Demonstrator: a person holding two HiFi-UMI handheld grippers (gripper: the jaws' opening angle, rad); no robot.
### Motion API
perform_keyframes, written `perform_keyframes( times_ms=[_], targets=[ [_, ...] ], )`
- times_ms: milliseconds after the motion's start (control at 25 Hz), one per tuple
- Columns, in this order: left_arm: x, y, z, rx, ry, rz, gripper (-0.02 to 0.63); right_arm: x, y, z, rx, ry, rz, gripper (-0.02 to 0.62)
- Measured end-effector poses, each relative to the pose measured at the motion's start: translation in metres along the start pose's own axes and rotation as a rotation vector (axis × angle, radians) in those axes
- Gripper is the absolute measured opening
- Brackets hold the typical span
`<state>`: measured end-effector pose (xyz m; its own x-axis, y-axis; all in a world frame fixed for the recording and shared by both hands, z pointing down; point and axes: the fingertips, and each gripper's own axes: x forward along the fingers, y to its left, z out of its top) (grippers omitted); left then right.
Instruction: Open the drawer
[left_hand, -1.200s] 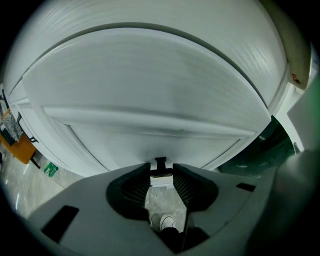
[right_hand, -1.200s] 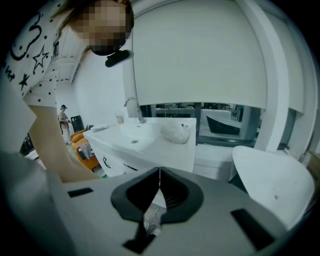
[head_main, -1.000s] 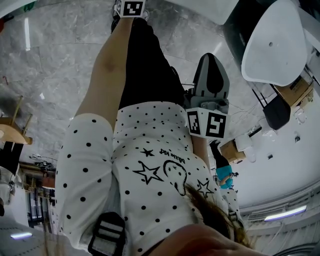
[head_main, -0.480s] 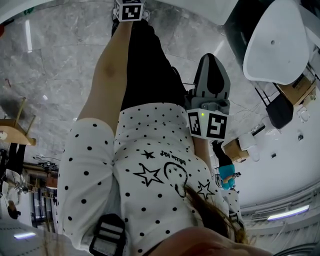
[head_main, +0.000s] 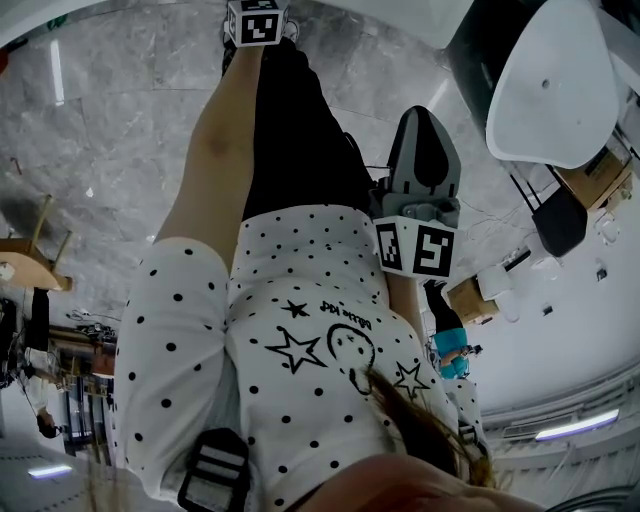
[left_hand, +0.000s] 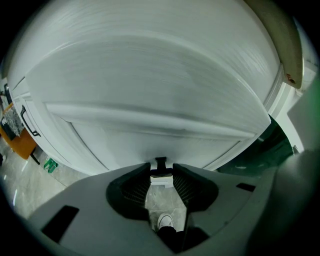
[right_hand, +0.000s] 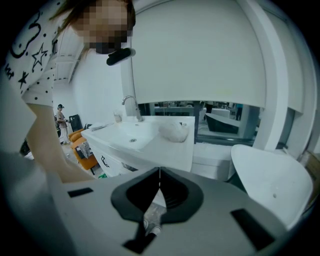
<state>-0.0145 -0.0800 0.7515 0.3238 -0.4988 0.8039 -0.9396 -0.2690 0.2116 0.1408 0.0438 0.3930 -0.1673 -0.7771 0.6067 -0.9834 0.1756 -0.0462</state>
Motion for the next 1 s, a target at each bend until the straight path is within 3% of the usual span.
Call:
perform_keyframes(
  times_ms=[1000],
  targets=[
    [-0.0030,-0.0047,-0.0096,0.012,0.009,-0.017,0.143,0.0023,0.0030,-0.0046,-0.007,0.008,0.004,0.014]
  ],
)
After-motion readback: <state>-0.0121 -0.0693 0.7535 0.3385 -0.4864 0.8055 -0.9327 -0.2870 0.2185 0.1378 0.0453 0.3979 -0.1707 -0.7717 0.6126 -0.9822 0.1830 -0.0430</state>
